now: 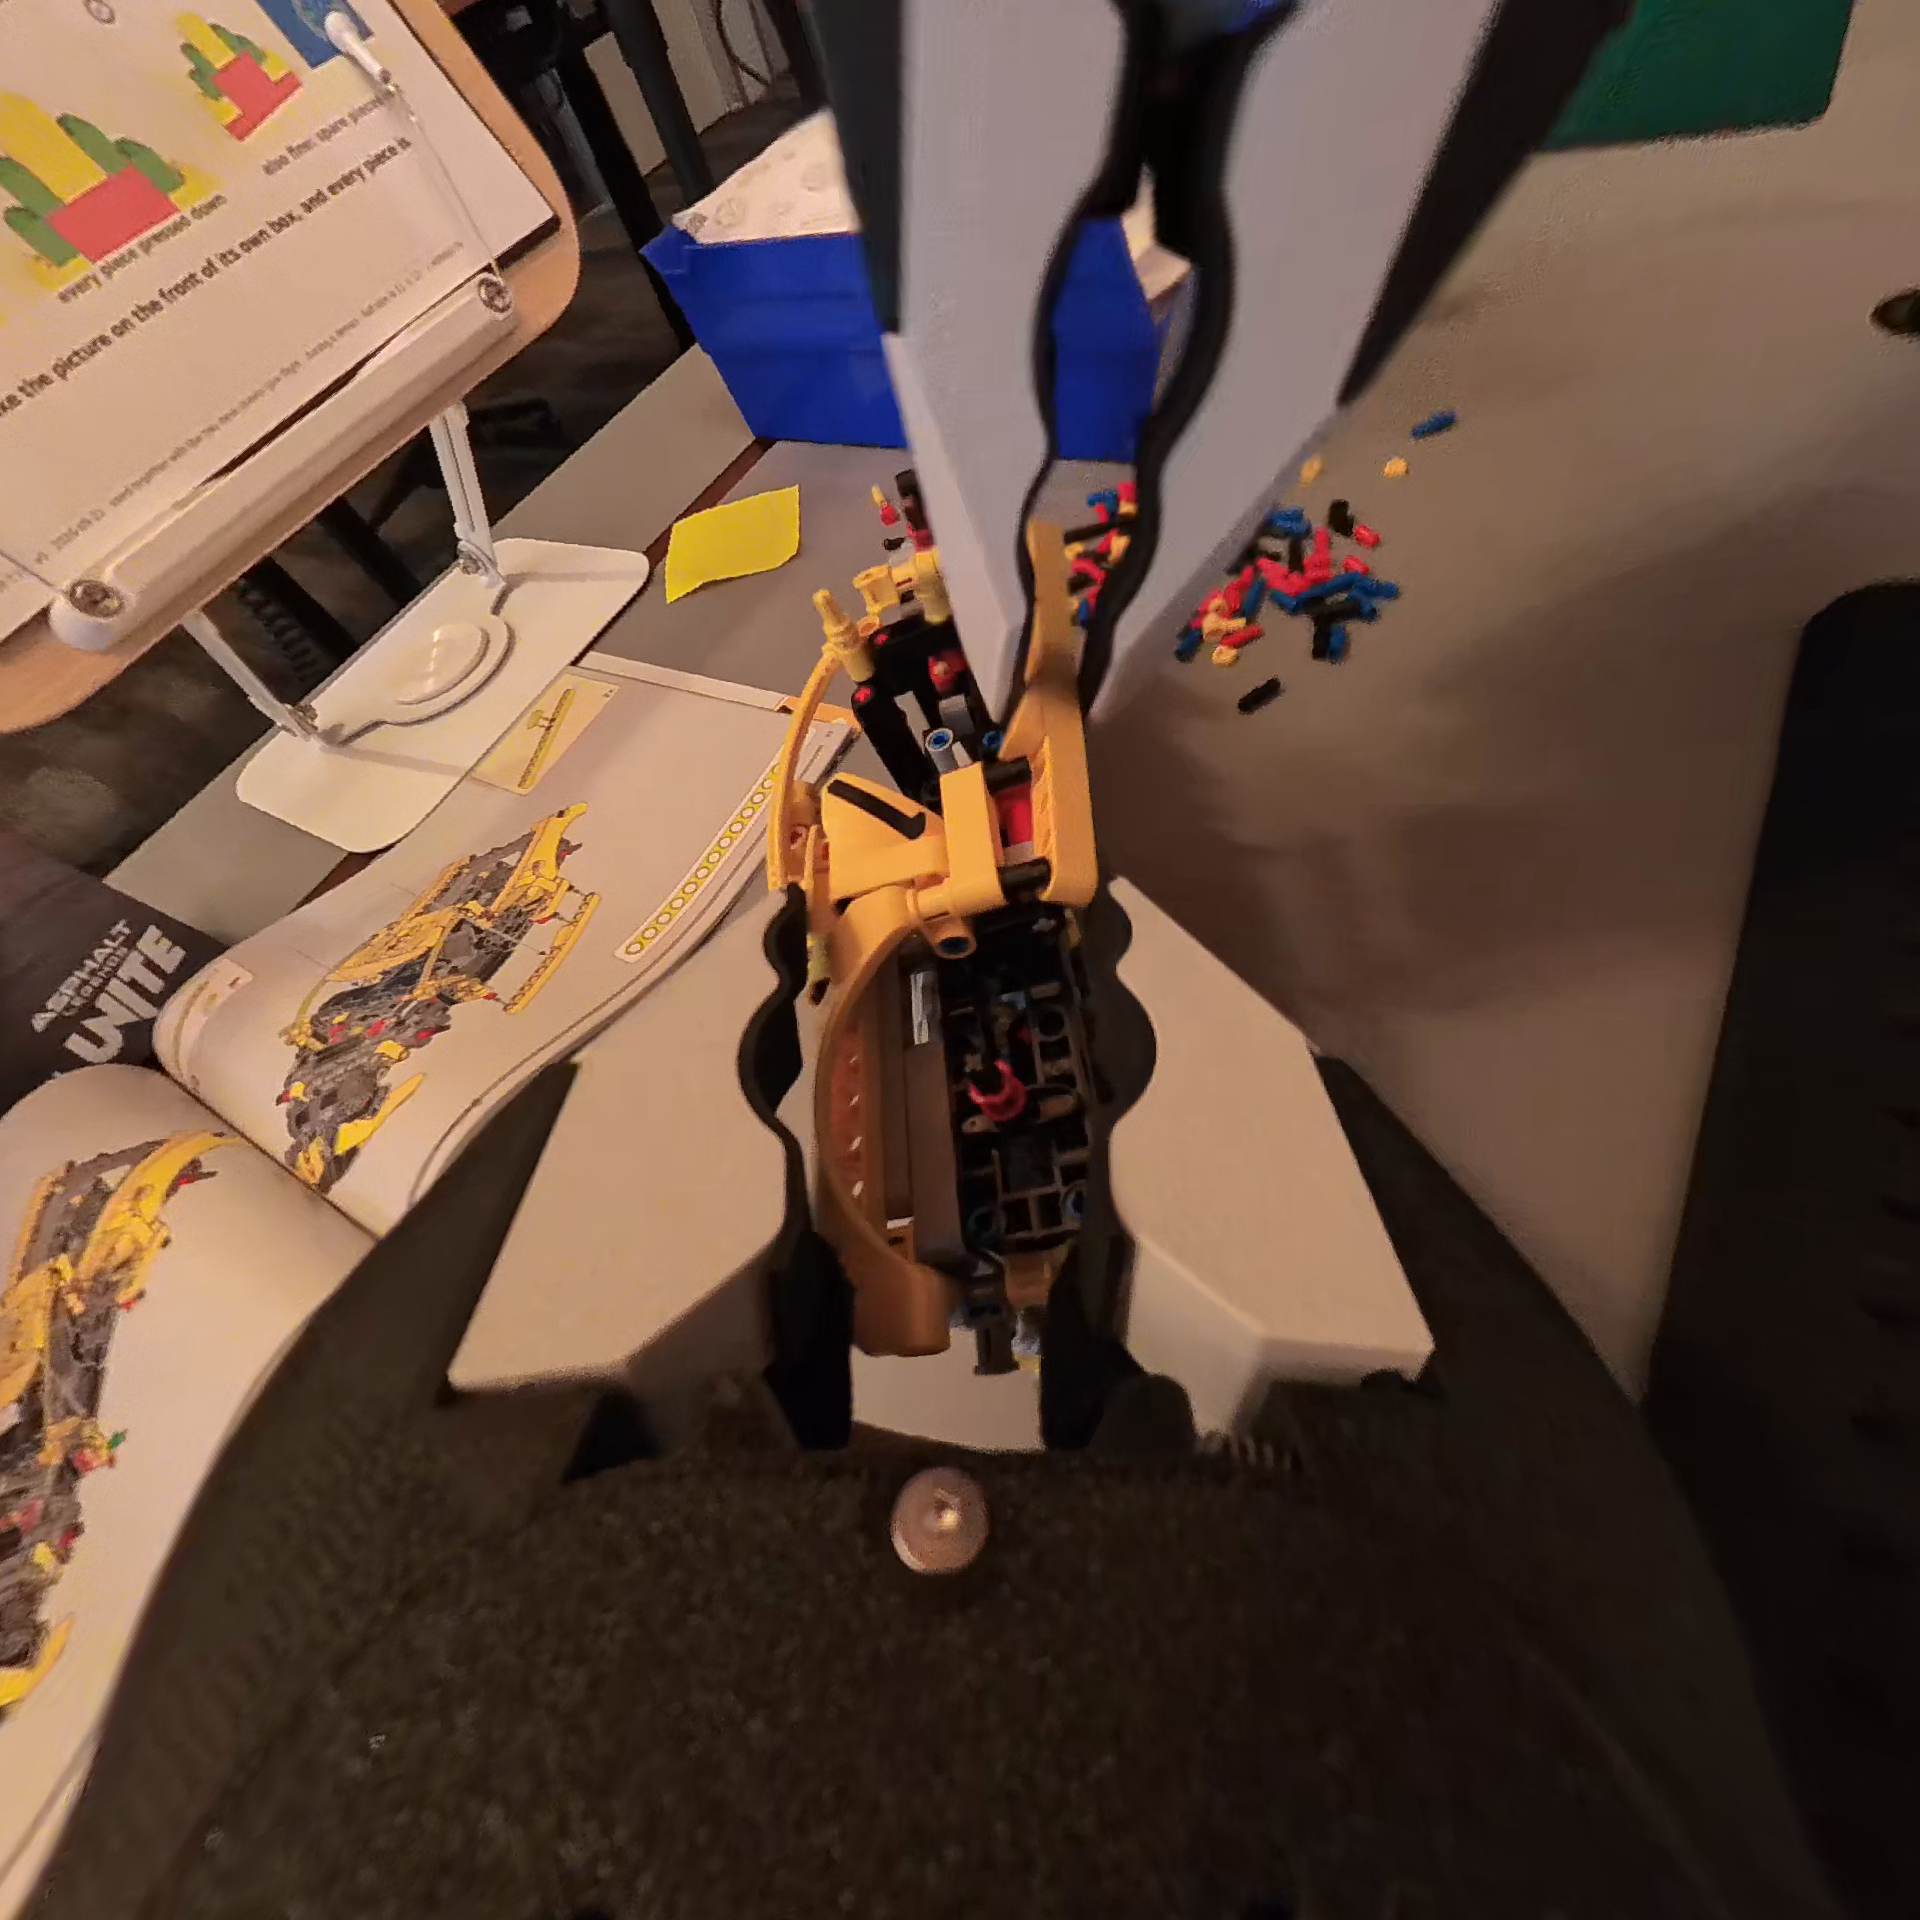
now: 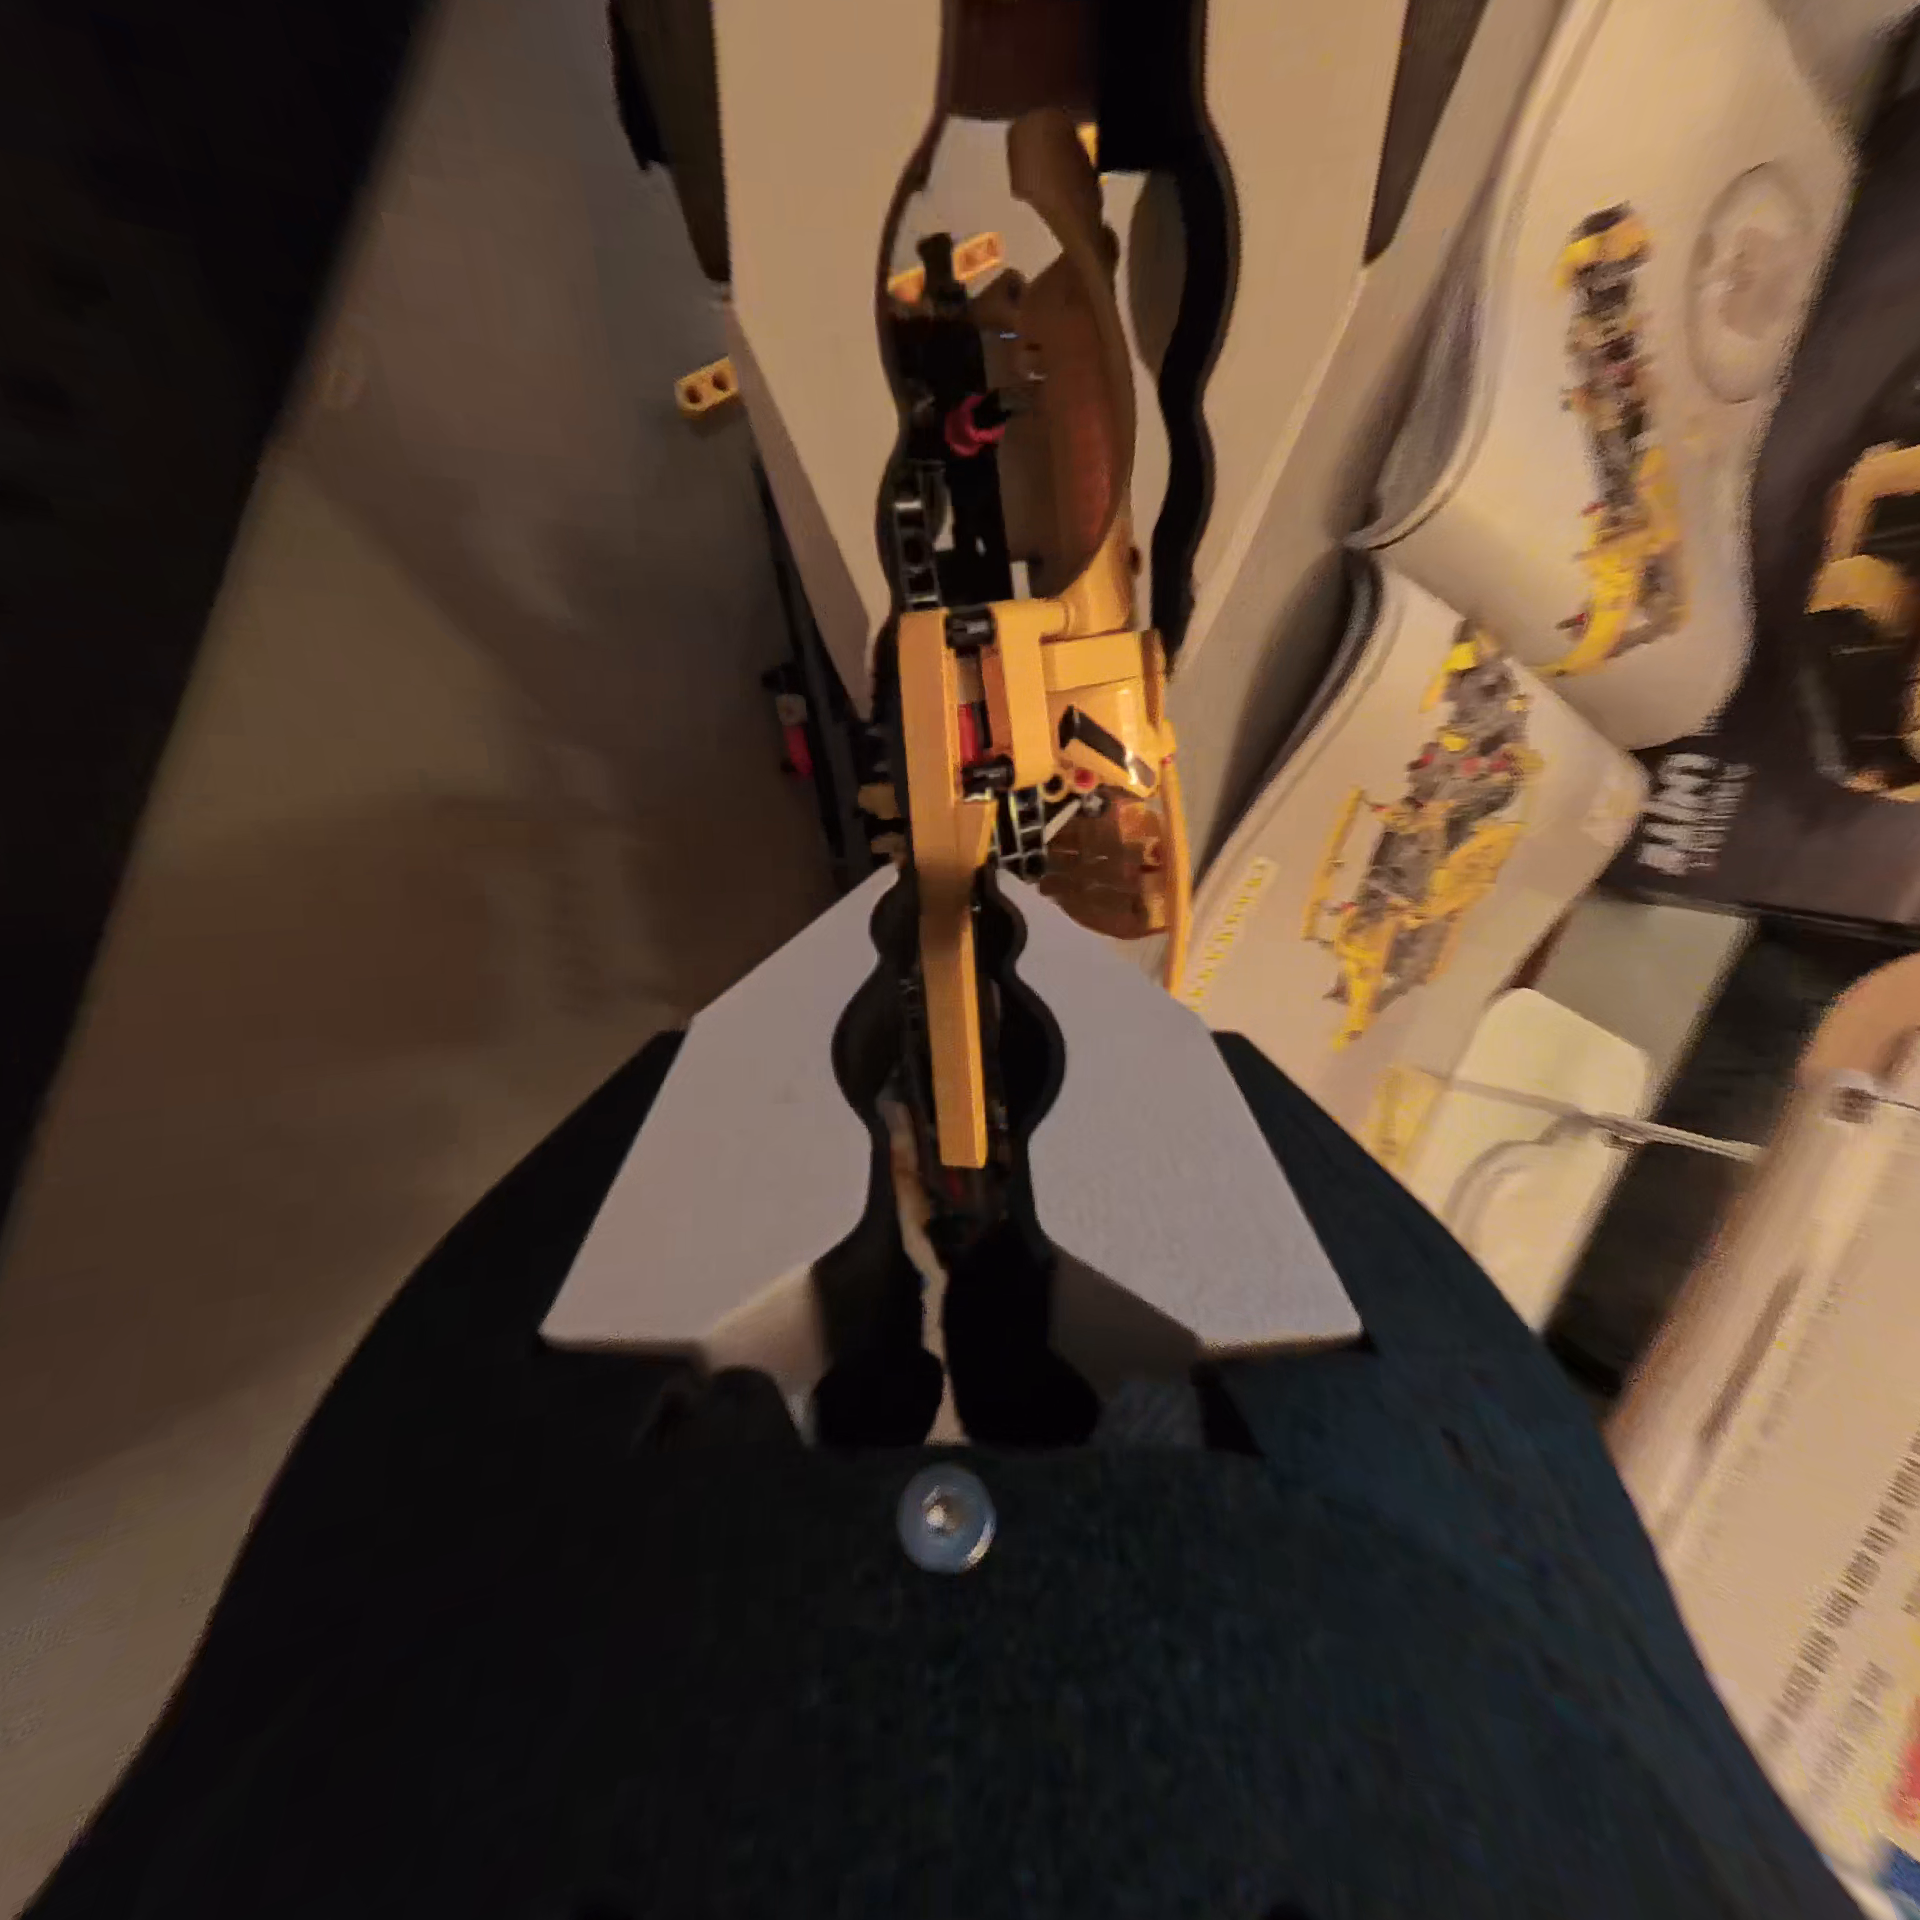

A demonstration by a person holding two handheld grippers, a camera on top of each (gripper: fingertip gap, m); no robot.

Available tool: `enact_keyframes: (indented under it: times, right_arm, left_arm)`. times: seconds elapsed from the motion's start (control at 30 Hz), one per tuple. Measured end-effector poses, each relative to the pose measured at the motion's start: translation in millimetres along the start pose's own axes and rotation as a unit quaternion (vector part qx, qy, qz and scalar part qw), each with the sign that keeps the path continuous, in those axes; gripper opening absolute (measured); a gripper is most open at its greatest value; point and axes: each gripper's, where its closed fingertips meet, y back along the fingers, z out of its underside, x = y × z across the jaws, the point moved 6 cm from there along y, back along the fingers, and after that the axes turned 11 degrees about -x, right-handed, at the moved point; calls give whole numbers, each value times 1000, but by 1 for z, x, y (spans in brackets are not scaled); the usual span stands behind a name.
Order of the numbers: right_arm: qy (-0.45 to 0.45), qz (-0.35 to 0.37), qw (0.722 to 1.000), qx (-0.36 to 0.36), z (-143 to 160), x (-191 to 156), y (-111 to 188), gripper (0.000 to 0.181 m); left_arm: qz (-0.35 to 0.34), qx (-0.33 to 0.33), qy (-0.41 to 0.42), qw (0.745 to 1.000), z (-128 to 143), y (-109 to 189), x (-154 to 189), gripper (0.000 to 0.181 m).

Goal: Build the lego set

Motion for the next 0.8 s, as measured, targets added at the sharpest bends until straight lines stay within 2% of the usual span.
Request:
enact_keyframes:
  times: [0.13, 0.3, 0.47, 0.6, 0.67, 0.73, 0.8]
  right_arm:
    - [-12, -104, 994, -3, 3, 6, -3, 9]
    - [-14, -199, 980, -3, 7, 9, -5, 9]
    - [-3, -226, 974, -1, 7, 12, -3, 9]
    - [0, -240, 971, 5, 3, 18, -2, 9]
    - [5, -238, 971, -2, 2, 21, -4, 9]
    - [8, -244, 970, -8, 1, 23, -4, 9]
    - [9, -251, 968, -12, 1, 24, -4, 9]
  left_arm:
    - [-31, -31, -61, 997, 1, -6, 7, 65]
    - [-26, -24, -33, 999, -1, -5, 9, 65]
    - [19, 12, 51, 998, -8, 0, 4, 79]
    - [45, 11, 87, 995, -8, -5, 0, 81]
    - [49, 5, 90, 995, -7, -8, 1, 76]
    - [51, 4, 94, 994, -8, -10, 2, 61]
    - [52, 7, 102, 993, -8, -10, 0, 61]
